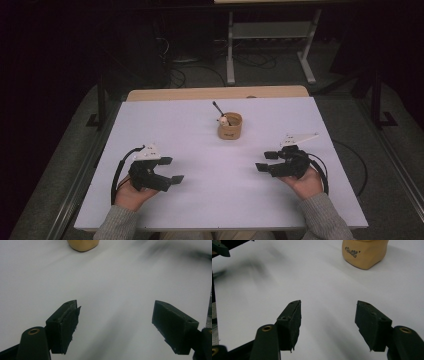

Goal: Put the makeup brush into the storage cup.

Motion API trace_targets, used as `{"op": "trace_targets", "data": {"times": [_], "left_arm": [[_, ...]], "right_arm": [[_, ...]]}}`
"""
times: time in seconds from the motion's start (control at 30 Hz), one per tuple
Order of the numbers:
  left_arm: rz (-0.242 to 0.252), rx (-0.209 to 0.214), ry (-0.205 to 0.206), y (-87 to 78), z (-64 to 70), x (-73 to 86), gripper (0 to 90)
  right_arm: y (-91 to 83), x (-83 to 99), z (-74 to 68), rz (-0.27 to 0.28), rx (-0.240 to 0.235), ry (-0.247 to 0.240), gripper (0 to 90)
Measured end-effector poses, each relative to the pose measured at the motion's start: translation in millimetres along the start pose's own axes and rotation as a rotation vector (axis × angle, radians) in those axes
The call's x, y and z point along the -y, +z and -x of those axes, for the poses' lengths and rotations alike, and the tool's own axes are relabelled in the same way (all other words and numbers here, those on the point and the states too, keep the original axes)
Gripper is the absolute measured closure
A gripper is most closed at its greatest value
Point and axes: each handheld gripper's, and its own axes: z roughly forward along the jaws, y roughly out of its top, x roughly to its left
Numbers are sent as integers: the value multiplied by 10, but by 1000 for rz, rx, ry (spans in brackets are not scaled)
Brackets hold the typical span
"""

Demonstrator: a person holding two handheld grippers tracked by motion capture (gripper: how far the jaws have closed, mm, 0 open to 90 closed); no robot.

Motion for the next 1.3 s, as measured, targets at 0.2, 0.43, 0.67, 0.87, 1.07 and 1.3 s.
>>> {"op": "trace_targets", "data": {"times": [0.2,0.43,0.67,0.87,1.07,1.3], "left_arm": [[-2,-3,1,8,7,-1,205],[-3,-6,7,15,8,5,205],[-15,-9,5,34,8,26,202],[-20,-12,2,41,-1,38,197],[-20,-14,-14,48,-15,67,194],[-22,-16,-8,38,-40,82,192]], "right_arm": [[-21,71,10,-4,7,13,353],[-42,146,12,-6,18,32,344],[-52,193,7,-8,26,24,324],[-64,230,-11,-10,35,25,303],[-98,251,-6,-4,56,25,293],[-129,282,6,-6,70,28,281]]}}
